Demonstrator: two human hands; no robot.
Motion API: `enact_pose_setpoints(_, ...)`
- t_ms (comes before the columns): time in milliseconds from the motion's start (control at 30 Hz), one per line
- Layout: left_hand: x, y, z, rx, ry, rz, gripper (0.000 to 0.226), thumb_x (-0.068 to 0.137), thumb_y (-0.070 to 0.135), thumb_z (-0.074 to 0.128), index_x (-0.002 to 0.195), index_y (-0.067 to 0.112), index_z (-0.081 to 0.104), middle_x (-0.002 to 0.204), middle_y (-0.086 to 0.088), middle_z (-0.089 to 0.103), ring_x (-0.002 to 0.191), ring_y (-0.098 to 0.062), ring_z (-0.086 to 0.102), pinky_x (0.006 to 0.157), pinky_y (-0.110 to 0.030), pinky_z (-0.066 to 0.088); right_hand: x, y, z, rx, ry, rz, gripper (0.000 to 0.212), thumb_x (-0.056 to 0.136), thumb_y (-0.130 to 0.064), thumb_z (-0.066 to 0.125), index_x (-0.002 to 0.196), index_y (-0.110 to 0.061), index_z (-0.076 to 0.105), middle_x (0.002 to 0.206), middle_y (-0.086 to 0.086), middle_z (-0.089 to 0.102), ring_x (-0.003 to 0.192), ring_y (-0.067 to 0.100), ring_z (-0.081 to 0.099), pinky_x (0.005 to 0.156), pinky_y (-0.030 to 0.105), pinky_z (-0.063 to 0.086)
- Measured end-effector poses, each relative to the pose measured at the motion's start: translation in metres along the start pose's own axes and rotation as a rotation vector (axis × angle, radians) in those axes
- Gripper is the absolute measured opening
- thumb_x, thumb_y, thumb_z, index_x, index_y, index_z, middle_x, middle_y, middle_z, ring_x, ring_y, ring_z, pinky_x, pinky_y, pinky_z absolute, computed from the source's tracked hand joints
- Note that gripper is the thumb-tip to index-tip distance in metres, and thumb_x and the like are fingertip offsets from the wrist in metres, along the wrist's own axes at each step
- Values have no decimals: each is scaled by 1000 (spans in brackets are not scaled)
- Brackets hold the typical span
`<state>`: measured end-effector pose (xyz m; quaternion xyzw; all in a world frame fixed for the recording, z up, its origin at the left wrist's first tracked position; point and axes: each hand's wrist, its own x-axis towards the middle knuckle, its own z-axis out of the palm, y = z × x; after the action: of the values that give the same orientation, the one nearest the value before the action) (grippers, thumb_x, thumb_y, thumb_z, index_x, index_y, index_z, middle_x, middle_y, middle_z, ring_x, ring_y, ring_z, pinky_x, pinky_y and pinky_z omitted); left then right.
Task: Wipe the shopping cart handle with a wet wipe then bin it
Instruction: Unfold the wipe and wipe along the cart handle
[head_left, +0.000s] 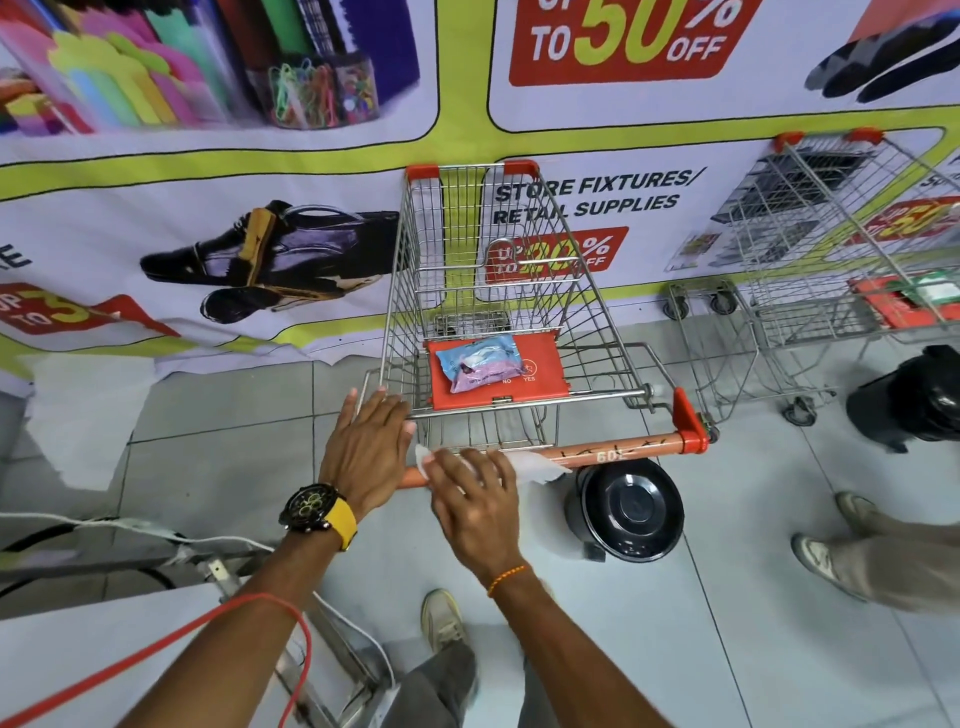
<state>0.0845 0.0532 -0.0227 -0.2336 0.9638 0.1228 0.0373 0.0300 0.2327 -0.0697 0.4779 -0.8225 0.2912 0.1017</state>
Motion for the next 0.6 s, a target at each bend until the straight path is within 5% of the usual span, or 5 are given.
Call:
enact_pose_setpoints(267,-1,3,1,-129,1,-48,57,99,34,21,138,11,55,142,-11,59,141,-27,45,125,-44,15,-26,98,-63,-71,65,192,30,98,-24,62,127,-21,72,131,0,71,118,29,63,110,47,40)
enact_pose_setpoints(467,5,22,0,-59,-22,11,42,101,26,41,134,6,56,141,-15,59,138,-29,49,122,-46,23,-16,27,-25,17,-31,123,39,99,-31,53,135,-25,65,140,-3,65,130,27,56,122,42,26)
enact_pose_setpoints(600,5,34,3,-201,-57,14,56,97,36,30,133,3,58,138,-18,61,132,-34,54,117,-47,35,-17,21,-27,9,-113,25,40,103,-31,46,138,-21,62,142,0,62,130,27,56,120,42,30)
